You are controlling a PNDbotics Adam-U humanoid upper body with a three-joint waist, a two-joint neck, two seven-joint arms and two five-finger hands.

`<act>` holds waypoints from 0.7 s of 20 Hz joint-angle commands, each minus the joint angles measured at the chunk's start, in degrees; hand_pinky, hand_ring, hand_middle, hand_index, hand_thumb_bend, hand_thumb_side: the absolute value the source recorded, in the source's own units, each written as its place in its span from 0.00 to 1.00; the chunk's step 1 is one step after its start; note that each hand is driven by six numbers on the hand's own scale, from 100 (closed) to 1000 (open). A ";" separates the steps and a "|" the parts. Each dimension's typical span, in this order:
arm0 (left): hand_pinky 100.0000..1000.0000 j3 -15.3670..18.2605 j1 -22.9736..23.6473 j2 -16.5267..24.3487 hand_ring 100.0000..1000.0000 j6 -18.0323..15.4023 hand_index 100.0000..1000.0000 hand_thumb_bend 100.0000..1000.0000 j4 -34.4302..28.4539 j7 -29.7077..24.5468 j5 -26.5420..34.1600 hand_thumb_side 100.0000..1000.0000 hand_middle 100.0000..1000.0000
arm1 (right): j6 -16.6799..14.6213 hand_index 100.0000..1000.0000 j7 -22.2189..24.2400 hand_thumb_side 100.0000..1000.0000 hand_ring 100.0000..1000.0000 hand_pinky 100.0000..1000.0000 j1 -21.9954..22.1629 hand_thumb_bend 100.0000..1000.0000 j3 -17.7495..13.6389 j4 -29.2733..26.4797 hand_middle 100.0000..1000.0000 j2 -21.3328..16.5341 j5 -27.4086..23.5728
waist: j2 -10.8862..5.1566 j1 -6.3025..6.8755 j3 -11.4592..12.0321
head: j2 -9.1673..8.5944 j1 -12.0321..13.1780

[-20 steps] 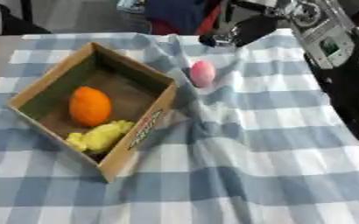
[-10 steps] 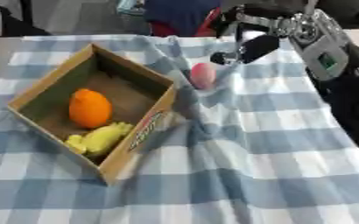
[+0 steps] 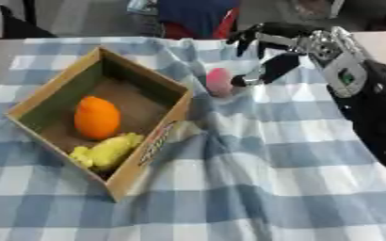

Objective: Pick up objects on the table and place them in the box.

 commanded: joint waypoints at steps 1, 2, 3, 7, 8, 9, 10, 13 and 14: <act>0.23 0.15 -0.81 0.50 0.70 0.13 0.78 0.00 -1.12 0.08 -0.26 0.65 0.58 | 0.22 0.91 -0.86 0.59 0.76 0.49 -0.90 0.37 -0.75 0.34 0.59 -0.91 1.21 | -0.45 0.09 0.11 | -1.11 -0.39; 0.22 0.11 -0.88 0.38 0.70 0.19 0.78 0.00 -1.12 0.09 -0.25 0.65 0.58 | 0.36 0.90 -1.44 0.59 0.75 0.49 -0.91 0.37 -0.80 0.61 0.57 -0.66 1.89 | -0.15 0.08 0.19 | -1.47 -0.51; 0.22 0.08 -0.93 0.30 0.70 0.22 0.78 0.00 -1.12 0.09 -0.27 0.65 0.59 | 0.40 0.89 -2.02 0.59 0.75 0.49 -0.92 0.38 -0.86 0.86 0.56 -0.44 2.47 | 0.05 0.09 0.25 | -1.69 -0.59; 0.22 0.03 -1.04 0.13 0.70 0.20 0.79 0.00 -1.12 0.09 -0.41 0.65 0.59 | 0.17 0.88 -3.34 0.59 0.74 0.48 -1.01 0.38 -0.90 1.85 0.53 0.24 3.45 | 0.72 0.27 0.47 | -1.90 -0.70; 0.22 0.00 -1.08 0.07 0.70 0.20 0.79 0.00 -1.12 0.07 -0.43 0.66 0.59 | 0.14 0.88 -3.49 0.59 0.74 0.48 -1.03 0.38 -0.87 1.98 0.53 0.38 3.60 | 0.87 0.30 0.48 | -1.95 -0.69; 0.22 -0.02 -1.12 0.01 0.70 0.20 0.79 0.00 -1.12 0.05 -0.45 0.66 0.59 | 0.14 0.87 -3.68 0.59 0.73 0.48 -1.04 0.39 -0.85 2.09 0.52 0.53 3.73 | 0.99 0.32 0.50 | -1.97 -0.69; 0.22 -0.05 -1.16 -0.03 0.70 0.21 0.79 0.00 -1.12 0.04 -0.46 0.66 0.59 | 0.14 0.87 -3.85 0.60 0.73 0.47 -1.03 0.39 -0.81 2.18 0.52 0.67 3.80 | 1.10 0.34 0.53 | -1.99 -0.69; 0.22 -0.10 -1.28 -0.10 0.70 0.18 0.79 0.00 -1.12 0.02 -0.49 0.66 0.59 | 0.20 0.87 -4.34 0.60 0.73 0.47 -1.08 0.41 -0.73 2.28 0.51 1.03 3.80 | 1.31 0.36 0.67 | -2.03 -0.67; 0.22 -0.13 -1.32 -0.12 0.70 0.17 0.79 0.00 -1.12 0.00 -0.49 0.66 0.59 | 0.19 0.87 -4.43 0.59 0.73 0.47 -1.13 0.43 -0.65 2.27 0.51 1.11 3.83 | 1.37 0.34 0.72 | -2.05 -0.67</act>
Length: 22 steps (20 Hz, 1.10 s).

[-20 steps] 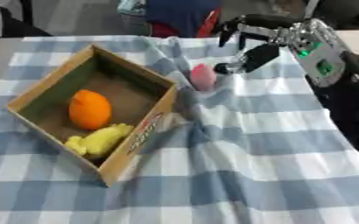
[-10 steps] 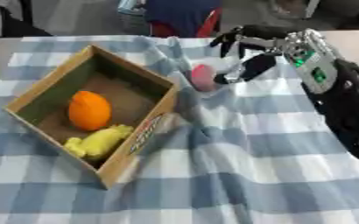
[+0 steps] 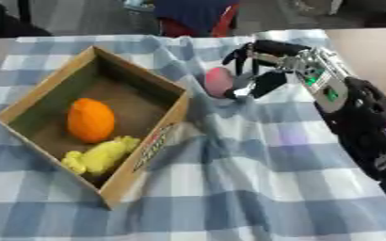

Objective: Pick up objects on the table and place them in the box.

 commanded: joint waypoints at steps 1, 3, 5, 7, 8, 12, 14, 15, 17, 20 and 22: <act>0.22 -0.11 -0.78 0.41 0.70 0.08 0.79 0.00 -1.12 -0.04 -0.34 0.66 0.59 | -0.07 0.88 -0.55 0.60 0.73 0.47 -1.25 0.42 -0.25 -0.41 0.51 -0.51 0.36 | -0.97 -0.01 0.14 | -0.62 -0.03; 0.22 -0.15 -0.89 0.39 0.70 0.08 0.79 0.00 -1.12 -0.09 -0.33 0.66 0.59 | -0.29 0.88 -0.43 0.59 0.73 0.47 -1.32 0.42 -0.10 -0.38 0.51 -0.42 0.75 | -0.85 -0.10 0.27 | -0.70 0.00; 0.22 -0.20 -1.03 0.37 0.70 0.07 0.79 0.00 -1.12 -0.13 -0.32 0.66 0.59 | -0.31 0.88 -0.65 0.59 0.73 0.48 -1.39 0.42 -0.11 -0.16 0.51 -0.33 1.46 | -0.71 -0.17 0.44 | -0.81 0.02; 0.22 -0.23 -1.13 0.35 0.71 0.06 0.79 0.00 -1.12 -0.17 -0.32 0.66 0.59 | -0.33 0.87 -1.11 0.59 0.73 0.47 -1.46 0.41 -0.14 0.27 0.50 -0.22 2.43 | -0.59 -0.23 0.59 | -0.94 -0.02; 0.22 -0.24 -1.17 0.33 0.71 0.06 0.79 0.00 -1.12 -0.17 -0.31 0.66 0.59 | -0.38 0.86 -1.35 0.59 0.73 0.47 -1.46 0.40 -0.16 0.50 0.49 -0.14 2.80 | -0.50 -0.26 0.68 | -1.02 -0.01; 0.22 -0.31 -1.34 0.29 0.71 0.04 0.79 0.00 -1.12 -0.20 -0.30 0.66 0.59 | -0.24 0.80 -2.76 0.59 0.71 0.45 -1.52 0.35 -0.34 1.19 0.44 0.07 4.09 | -0.24 -0.26 0.92 | -1.22 0.06; 0.22 -0.38 -1.44 0.25 0.71 0.01 0.79 0.00 -1.12 -0.26 -0.26 0.66 0.59 | 0.11 0.80 -3.91 0.59 0.70 0.45 -1.56 0.35 -0.33 1.56 0.43 0.18 4.81 | -0.13 -0.25 1.05 | -1.38 0.02; 0.22 -0.41 -1.49 0.23 0.71 0.00 0.79 0.00 -1.12 -0.29 -0.24 0.66 0.59 | 0.21 0.81 -4.35 0.59 0.70 0.45 -1.55 0.35 -0.28 1.80 0.43 0.23 5.16 | -0.07 -0.24 1.15 | -1.50 -0.01; 0.22 -0.44 -1.60 0.19 0.71 -0.05 0.79 0.00 -1.12 -0.34 -0.22 0.66 0.59 | 0.48 0.81 -5.02 0.59 0.70 0.44 -1.55 0.34 -0.35 2.34 0.43 0.37 5.84 | 0.07 -0.17 1.39 | -1.79 -0.16; 0.22 -0.49 -1.71 0.13 0.71 -0.12 0.79 0.00 -1.12 -0.39 -0.19 0.66 0.59 | 0.98 0.78 -6.17 0.59 0.68 0.44 -1.70 0.33 -0.61 3.16 0.41 0.62 7.05 | 0.34 -0.11 1.70 | -2.25 -0.46; 0.22 -0.53 -1.74 0.07 0.71 -0.11 0.79 0.00 -1.12 -0.43 -0.17 0.66 0.59 | 1.11 0.73 -7.07 0.60 0.67 0.43 -1.77 0.30 -0.74 3.45 0.39 0.90 7.33 | 0.47 -0.06 1.74 | -2.36 -0.53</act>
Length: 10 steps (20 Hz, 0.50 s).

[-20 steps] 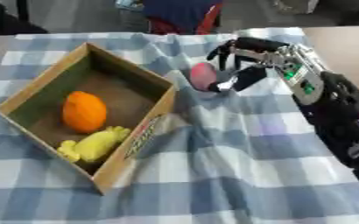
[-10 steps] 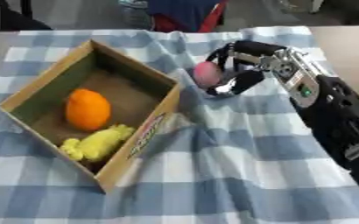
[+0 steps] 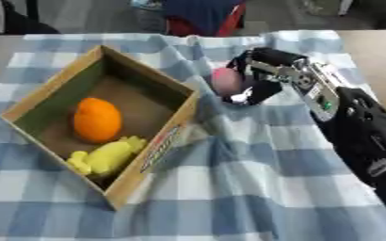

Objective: Pick up objects on the table and place them in the box.

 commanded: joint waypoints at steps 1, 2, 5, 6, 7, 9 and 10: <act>0.22 -0.09 -0.77 0.54 0.71 -0.12 0.79 0.00 -1.12 -0.22 -0.11 0.66 0.59 | 0.25 0.72 -1.38 0.60 0.67 0.42 -0.94 0.29 -0.50 0.16 0.39 -0.14 0.57 | -0.88 0.20 0.06 | -0.79 -0.26; 0.22 -0.09 -0.79 0.55 0.71 -0.12 0.79 0.00 -1.12 -0.24 -0.12 0.66 0.59 | 0.31 0.69 -1.66 0.61 0.66 0.42 -0.95 0.25 -0.46 0.03 0.37 -0.06 0.16 | -0.86 0.23 0.03 | -0.74 -0.26; 0.22 -0.09 -0.79 0.55 0.71 -0.03 0.79 0.00 -1.12 -0.28 -0.14 0.66 0.59 | 0.71 0.65 -2.45 0.57 0.64 0.41 -1.03 0.16 -0.23 -0.79 0.34 -0.15 -0.81 | -0.89 0.20 -0.10 | -0.59 -0.17; 0.22 -0.10 -0.81 0.55 0.71 0.01 0.79 0.00 -1.12 -0.30 -0.13 0.66 0.59 | 0.90 0.63 -2.81 0.54 0.63 0.40 -1.06 0.10 -0.18 -1.00 0.32 -0.16 -1.08 | -0.93 0.17 -0.12 | -0.59 -0.15; 0.22 -0.10 -0.82 0.56 0.71 0.05 0.79 0.00 -1.12 -0.31 -0.13 0.66 0.59 | 1.12 0.62 -3.33 0.52 0.62 0.40 -1.08 0.07 -0.21 -1.18 0.31 -0.17 -1.41 | -0.99 0.16 -0.14 | -0.62 -0.11; 0.22 -0.09 -0.84 0.60 0.71 0.07 0.79 0.00 -1.12 -0.30 -0.10 0.66 0.59 | 1.68 0.57 -4.58 0.51 0.59 0.37 -1.10 0.03 -0.30 -1.41 0.27 -0.16 -2.16 | -1.14 0.15 -0.16 | -0.59 -0.06; 0.22 -0.09 -0.83 0.63 0.71 0.08 0.79 0.00 -1.12 -0.31 -0.08 0.66 0.59 | 1.99 0.55 -5.26 0.50 0.57 0.36 -1.13 0.02 -0.31 -1.52 0.24 -0.16 -2.56 | -1.23 0.13 -0.17 | -0.56 -0.05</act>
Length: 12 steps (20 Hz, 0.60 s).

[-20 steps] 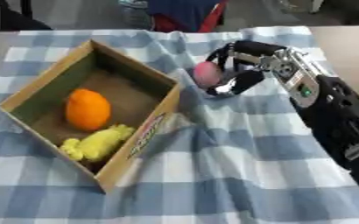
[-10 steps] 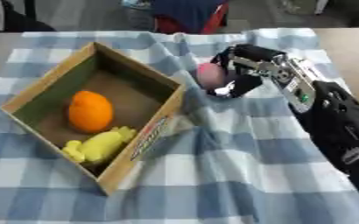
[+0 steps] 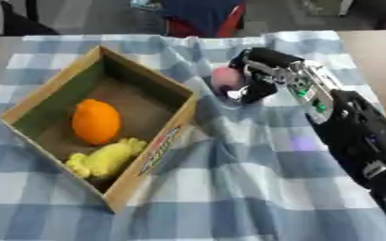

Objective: Pick up objects on the table and place them in the box.

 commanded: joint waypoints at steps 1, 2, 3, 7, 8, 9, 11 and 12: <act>0.22 0.14 -0.74 0.66 0.71 0.00 0.79 0.00 -1.12 -0.18 -0.06 0.66 0.59 | 0.89 0.54 -2.18 0.49 0.56 0.35 -1.12 0.00 -0.26 -1.45 0.23 -0.85 -1.64 | -1.52 0.03 -0.04 | -0.53 0.04; 0.22 0.14 -0.75 0.69 0.71 0.03 0.79 0.00 -1.12 -0.18 -0.03 0.66 0.59 | 1.22 0.51 -2.98 0.46 0.54 0.34 -1.15 0.00 -0.27 -1.64 0.20 -0.86 -2.06 | -1.65 -0.01 -0.06 | -0.52 0.06; 0.22 0.14 -0.76 0.72 0.71 0.05 0.79 0.00 -1.12 -0.19 0.00 0.66 0.59 | 1.60 0.51 -3.84 0.44 0.53 0.34 -1.19 0.00 -0.30 -1.86 0.20 -0.88 -2.49 | -1.78 -0.04 -0.08 | -0.52 0.09; 0.22 0.20 -0.71 0.92 0.71 0.15 0.79 0.00 -1.12 -0.20 0.14 0.65 0.59 | 2.78 0.48 -6.71 0.36 0.51 0.33 -1.27 0.00 -0.01 -2.47 0.17 -0.88 -4.31 | -2.49 -0.22 -0.13 | -0.30 0.21; 0.22 0.23 -0.69 0.98 0.71 0.19 0.78 0.00 -1.12 -0.17 0.16 0.65 0.59 | 2.90 0.48 -7.02 0.34 0.51 0.33 -1.32 0.00 0.14 -2.65 0.17 -0.89 -4.82 | -2.68 -0.27 -0.16 | -0.24 0.24; 0.22 0.24 -0.67 1.04 0.71 0.23 0.78 0.00 -1.12 -0.15 0.19 0.65 0.59 | 2.99 0.48 -7.25 0.32 0.51 0.33 -1.41 0.00 0.26 -2.96 0.16 -0.92 -5.34 | -2.90 -0.33 -0.22 | -0.14 0.31; 0.22 0.27 -0.63 1.18 0.71 0.24 0.79 0.00 -1.12 -0.10 0.29 0.65 0.59 | 3.20 0.48 -7.65 0.30 0.50 0.33 -1.63 0.00 0.40 -3.70 0.16 -1.08 -6.24 | -3.34 -0.41 -0.34 | 0.08 0.39; 0.22 0.33 -0.60 1.29 0.71 0.29 0.78 0.00 -1.12 -0.07 0.27 0.65 0.59 | 3.32 0.48 -7.89 0.30 0.50 0.33 -1.73 0.00 0.47 -4.09 0.16 -1.18 -6.60 | -3.52 -0.45 -0.38 | 0.16 0.38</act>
